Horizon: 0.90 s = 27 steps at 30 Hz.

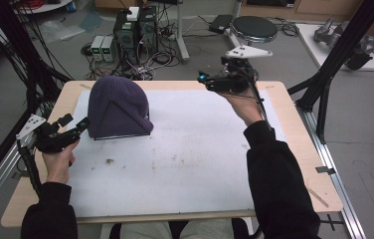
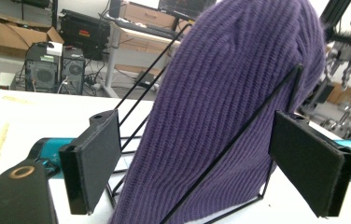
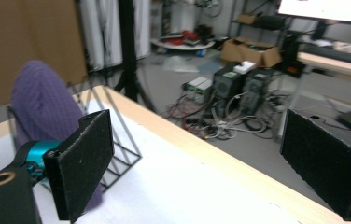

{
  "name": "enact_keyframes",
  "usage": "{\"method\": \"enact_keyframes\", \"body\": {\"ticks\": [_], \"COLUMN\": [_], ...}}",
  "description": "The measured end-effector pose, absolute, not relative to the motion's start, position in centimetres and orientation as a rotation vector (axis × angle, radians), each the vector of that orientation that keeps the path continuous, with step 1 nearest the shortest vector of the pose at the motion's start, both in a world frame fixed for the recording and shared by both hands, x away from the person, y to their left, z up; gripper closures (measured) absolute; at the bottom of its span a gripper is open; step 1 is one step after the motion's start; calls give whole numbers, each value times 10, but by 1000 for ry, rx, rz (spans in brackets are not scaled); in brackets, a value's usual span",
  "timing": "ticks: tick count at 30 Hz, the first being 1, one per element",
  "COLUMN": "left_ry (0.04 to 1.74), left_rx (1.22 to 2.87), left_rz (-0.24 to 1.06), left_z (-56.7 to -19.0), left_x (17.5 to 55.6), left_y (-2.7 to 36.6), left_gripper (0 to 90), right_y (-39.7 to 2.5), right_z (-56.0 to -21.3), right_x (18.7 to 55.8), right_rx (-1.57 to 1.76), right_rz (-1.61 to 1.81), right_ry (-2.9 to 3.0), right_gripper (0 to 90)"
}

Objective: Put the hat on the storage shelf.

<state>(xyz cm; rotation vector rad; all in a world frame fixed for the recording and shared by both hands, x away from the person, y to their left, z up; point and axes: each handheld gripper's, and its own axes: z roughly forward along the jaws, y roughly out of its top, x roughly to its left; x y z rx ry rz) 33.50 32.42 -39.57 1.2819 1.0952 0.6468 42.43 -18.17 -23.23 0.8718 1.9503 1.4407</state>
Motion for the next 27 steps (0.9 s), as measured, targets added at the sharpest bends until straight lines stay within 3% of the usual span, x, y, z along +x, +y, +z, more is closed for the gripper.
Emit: {"method": "enact_keyframes", "body": {"ticks": [12, 27], "left_ry": [1080, 1071], "left_rx": [1271, 1284], "left_rz": [688, 739], "left_z": [-387, -381], "left_x": [326, 315], "left_y": [320, 309], "left_gripper": [172, 172], "right_y": [-243, -269], "right_z": [-256, -279], "right_x": [398, 360], "right_rx": [1043, 1100], "right_rz": [1411, 1386], "right_ry": [1827, 1694], "right_gripper": [92, 92]}}
